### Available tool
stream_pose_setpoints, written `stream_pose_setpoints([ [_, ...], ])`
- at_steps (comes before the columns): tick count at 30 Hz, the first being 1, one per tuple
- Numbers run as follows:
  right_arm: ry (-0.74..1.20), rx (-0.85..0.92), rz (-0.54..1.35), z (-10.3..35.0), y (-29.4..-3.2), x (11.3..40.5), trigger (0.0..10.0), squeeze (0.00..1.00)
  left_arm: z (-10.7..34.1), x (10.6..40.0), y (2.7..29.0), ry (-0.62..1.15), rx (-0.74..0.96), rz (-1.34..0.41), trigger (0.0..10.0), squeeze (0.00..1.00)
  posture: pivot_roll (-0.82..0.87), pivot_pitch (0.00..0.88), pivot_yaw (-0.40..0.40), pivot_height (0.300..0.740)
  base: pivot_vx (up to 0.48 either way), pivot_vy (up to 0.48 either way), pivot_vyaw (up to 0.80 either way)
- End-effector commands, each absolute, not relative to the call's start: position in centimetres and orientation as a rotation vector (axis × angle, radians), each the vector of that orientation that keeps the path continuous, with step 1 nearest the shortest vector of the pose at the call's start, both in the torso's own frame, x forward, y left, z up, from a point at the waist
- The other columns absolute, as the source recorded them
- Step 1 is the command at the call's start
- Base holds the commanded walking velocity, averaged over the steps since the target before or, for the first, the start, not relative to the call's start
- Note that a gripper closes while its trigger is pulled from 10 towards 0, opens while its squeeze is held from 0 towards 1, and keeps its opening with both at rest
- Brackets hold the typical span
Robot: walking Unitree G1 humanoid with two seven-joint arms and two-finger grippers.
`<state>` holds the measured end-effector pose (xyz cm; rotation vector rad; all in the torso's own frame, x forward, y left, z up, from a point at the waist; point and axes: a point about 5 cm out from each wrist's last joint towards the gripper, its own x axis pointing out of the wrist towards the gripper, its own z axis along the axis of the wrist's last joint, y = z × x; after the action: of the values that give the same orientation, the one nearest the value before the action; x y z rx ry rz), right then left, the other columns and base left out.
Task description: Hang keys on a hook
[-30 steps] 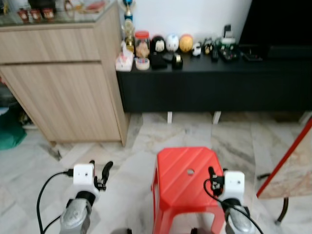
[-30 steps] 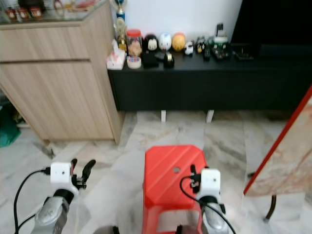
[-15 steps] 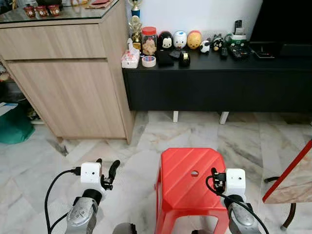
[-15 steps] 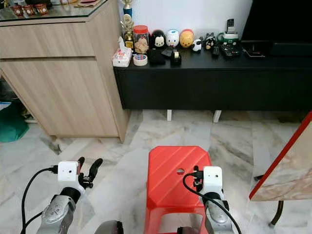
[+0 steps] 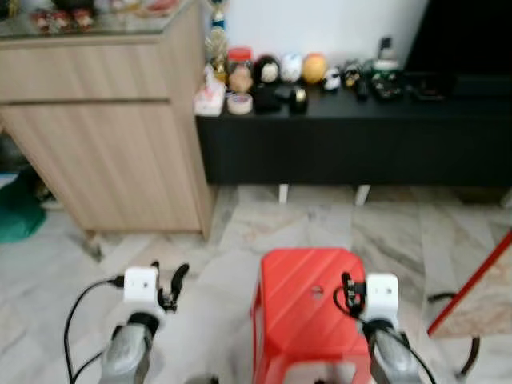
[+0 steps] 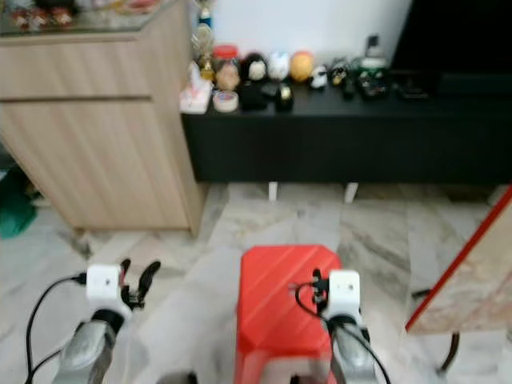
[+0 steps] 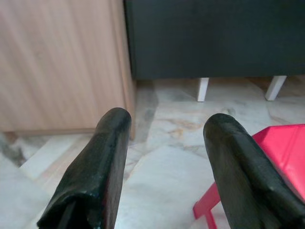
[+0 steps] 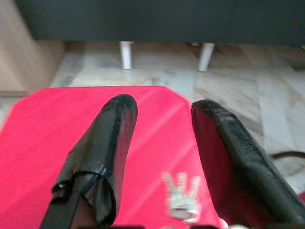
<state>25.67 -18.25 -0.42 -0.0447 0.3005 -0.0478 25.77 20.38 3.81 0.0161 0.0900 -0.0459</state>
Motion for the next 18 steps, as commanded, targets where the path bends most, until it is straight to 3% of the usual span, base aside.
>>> stream_pose_setpoints([
  [1, 0.304, -0.044, -0.071, -0.5, -18.9, 25.5, 10.0, 0.00, 3.8, 25.8, 19.8, 0.086, 0.018, -0.065, 10.0, 0.00, 0.01, 0.004, 0.009, 0.628, 0.000, 0.000, 0.00],
  [18, 0.512, -0.073, -0.034, -3.0, -18.9, 24.6, 10.0, 0.00, 3.7, 25.8, 19.8, 0.096, 0.023, -0.068, 10.0, 0.00, 0.01, 0.011, 0.013, 0.628, 0.000, 0.000, 0.00],
])
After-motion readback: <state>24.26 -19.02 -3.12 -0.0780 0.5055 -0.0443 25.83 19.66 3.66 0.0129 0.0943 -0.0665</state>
